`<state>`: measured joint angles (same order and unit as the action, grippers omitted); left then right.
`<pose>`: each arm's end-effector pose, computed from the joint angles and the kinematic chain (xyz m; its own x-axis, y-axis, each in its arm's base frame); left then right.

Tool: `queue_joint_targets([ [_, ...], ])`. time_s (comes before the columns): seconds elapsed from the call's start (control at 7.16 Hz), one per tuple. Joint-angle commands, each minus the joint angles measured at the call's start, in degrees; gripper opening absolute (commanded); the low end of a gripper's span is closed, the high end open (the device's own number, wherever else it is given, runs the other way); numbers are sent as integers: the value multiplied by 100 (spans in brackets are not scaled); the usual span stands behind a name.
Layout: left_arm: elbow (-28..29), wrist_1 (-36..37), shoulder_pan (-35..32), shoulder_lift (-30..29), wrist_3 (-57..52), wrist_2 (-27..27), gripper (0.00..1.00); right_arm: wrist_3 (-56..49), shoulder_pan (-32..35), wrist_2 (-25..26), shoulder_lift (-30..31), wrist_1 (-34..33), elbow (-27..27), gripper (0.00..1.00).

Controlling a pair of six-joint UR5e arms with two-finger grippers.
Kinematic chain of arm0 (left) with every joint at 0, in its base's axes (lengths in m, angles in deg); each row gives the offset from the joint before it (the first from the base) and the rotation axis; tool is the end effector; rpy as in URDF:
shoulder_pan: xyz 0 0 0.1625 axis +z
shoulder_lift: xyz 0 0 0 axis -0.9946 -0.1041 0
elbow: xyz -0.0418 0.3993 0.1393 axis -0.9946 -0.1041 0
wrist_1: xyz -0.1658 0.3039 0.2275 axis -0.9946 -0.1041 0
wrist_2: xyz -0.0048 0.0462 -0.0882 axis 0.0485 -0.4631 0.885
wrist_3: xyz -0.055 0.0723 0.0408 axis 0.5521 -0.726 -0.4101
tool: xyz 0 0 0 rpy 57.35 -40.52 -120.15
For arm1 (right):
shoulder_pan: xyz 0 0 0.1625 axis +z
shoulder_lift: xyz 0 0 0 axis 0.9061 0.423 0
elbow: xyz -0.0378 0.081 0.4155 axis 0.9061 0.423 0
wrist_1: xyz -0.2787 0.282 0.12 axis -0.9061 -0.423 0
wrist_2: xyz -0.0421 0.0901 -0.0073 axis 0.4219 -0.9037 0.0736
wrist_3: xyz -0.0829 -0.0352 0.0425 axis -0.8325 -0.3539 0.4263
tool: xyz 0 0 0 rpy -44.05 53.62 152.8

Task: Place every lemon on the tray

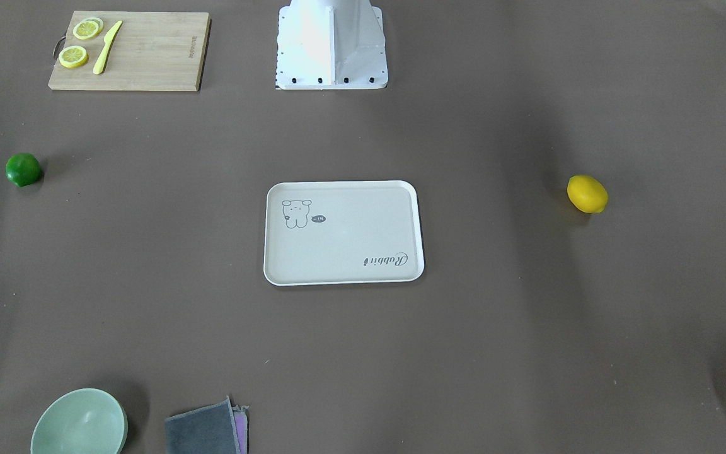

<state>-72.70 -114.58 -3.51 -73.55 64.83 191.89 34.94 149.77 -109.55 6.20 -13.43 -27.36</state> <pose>-0.0461 -0.5332 0.6157 0.7553 0.1477 -0.6386 0.0307 0.9653 0.2595 0.0130 -0.5512 0.6107 0.6965 -0.1559 0.7004 0.0505 0.9843 0.1689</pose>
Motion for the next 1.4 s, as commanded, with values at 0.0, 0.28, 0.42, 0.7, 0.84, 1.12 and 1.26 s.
queue_joint_targets([
  [0.0, -45, 35, 9, 66, -57, 10, 98, -7, -15, 3, 57, 35, -5, 100],
  [0.28, -98, 18, 9, 67, -40, 10, 98, -77, -15, -23, 163, 53, 30, 100],
  [0.42, -142, 18, 9, 76, -22, 10, 98, -77, -24, -41, 172, 53, 22, 100],
  [0.7, -73, 79, 9, 67, -22, 10, 98, -51, -139, -67, 128, 53, 14, 100],
  [0.84, -63, 27, 9, 102, -22, 10, 98, -68, -139, -85, 302, 53, -205, 100],
  [1.12, -37, -392, 9, 381, -75, 1, 98, -34, -139, -94, 426, 62, -224, 100],
  [1.26, 163, -970, 9, 488, -23, 19, 99, -42, -139, -94, 427, 297, -225, 100],
])
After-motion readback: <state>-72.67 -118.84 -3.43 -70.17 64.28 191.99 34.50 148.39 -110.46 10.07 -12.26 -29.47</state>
